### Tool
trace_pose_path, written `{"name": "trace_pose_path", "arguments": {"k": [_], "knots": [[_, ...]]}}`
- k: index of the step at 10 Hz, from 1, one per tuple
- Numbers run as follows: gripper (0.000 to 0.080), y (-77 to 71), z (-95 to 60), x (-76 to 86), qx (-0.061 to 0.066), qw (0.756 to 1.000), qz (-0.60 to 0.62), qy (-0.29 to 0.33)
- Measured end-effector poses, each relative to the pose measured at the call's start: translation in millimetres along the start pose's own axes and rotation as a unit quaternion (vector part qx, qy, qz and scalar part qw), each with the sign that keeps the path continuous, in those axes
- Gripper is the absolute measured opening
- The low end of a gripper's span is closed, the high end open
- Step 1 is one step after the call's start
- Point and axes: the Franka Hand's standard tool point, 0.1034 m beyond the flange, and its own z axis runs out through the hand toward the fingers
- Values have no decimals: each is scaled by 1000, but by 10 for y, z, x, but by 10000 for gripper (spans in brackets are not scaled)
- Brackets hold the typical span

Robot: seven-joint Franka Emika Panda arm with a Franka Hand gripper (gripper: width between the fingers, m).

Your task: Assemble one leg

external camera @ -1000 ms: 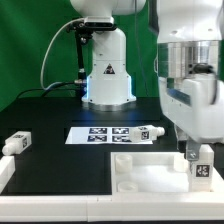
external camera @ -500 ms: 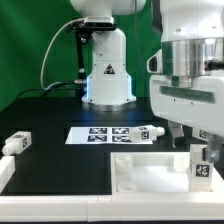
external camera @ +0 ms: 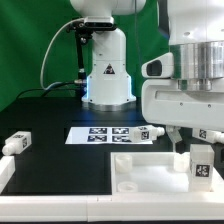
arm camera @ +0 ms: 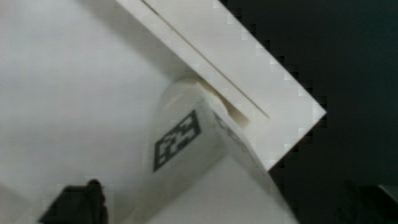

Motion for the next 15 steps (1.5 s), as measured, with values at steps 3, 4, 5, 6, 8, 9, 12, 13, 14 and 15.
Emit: {"name": "trace_pose_path", "arguments": {"k": [3, 4, 5, 6, 8, 9, 12, 13, 14, 15], "knots": [[649, 46, 170, -74, -28, 974, -224, 2], [649, 49, 148, -41, -27, 975, -222, 4], [649, 50, 143, -34, -27, 976, -215, 4], [510, 55, 151, -38, -28, 980, -199, 4], [371, 57, 157, -40, -27, 986, -167, 4], [284, 58, 159, -41, -27, 992, -121, 5], [285, 61, 164, -42, -26, 1000, -11, 9], [285, 62, 161, -48, -27, 998, 57, 12], [285, 69, 154, -36, -27, 992, 119, 10], [285, 79, 147, -29, -29, 981, 190, 5]]}}
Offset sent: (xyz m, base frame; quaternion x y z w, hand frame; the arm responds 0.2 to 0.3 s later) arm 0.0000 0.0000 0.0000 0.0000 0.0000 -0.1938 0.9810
